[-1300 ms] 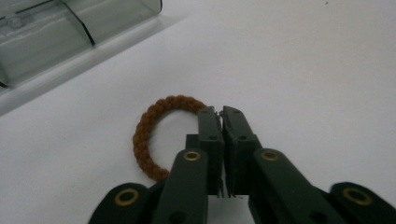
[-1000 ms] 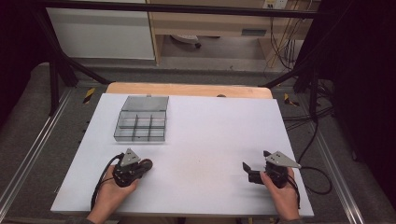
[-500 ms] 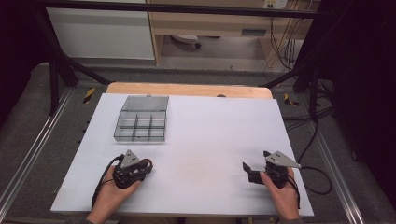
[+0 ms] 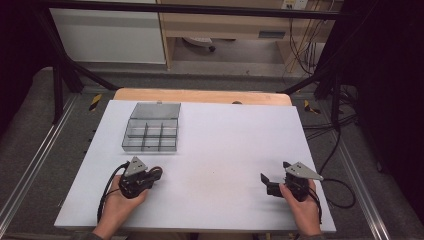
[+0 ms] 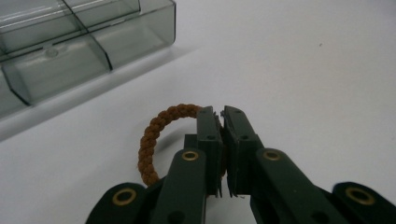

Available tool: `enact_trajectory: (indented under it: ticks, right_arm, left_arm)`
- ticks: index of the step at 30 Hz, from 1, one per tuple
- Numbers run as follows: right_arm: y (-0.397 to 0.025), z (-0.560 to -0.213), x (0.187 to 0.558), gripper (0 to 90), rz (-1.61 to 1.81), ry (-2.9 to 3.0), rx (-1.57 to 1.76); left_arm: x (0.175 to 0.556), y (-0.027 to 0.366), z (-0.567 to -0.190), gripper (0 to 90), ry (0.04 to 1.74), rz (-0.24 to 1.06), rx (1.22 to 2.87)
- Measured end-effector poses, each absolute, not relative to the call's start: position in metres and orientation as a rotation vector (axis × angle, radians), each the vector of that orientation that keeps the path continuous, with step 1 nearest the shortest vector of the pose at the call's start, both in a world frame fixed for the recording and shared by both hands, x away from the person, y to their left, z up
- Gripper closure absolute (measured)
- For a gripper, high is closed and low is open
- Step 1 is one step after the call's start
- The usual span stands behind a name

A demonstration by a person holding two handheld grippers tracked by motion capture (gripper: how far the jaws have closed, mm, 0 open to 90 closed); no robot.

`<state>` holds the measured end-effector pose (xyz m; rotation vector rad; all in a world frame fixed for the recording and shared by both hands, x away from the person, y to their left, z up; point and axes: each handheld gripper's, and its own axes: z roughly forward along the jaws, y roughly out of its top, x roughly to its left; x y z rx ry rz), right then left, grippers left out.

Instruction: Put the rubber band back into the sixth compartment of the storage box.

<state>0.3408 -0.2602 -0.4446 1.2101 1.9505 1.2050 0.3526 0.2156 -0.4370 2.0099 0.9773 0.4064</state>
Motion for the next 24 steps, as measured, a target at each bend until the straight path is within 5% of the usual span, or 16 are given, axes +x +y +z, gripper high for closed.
enact_trajectory:
  ticks: [24]
  right_arm:
    - [-0.254, -0.442, 0.338, 5.5, 1.261, 1.946, 1.197]
  left_arm:
    - [0.380, 0.190, -0.385, 85.4, 0.905, 0.424, 1.918]
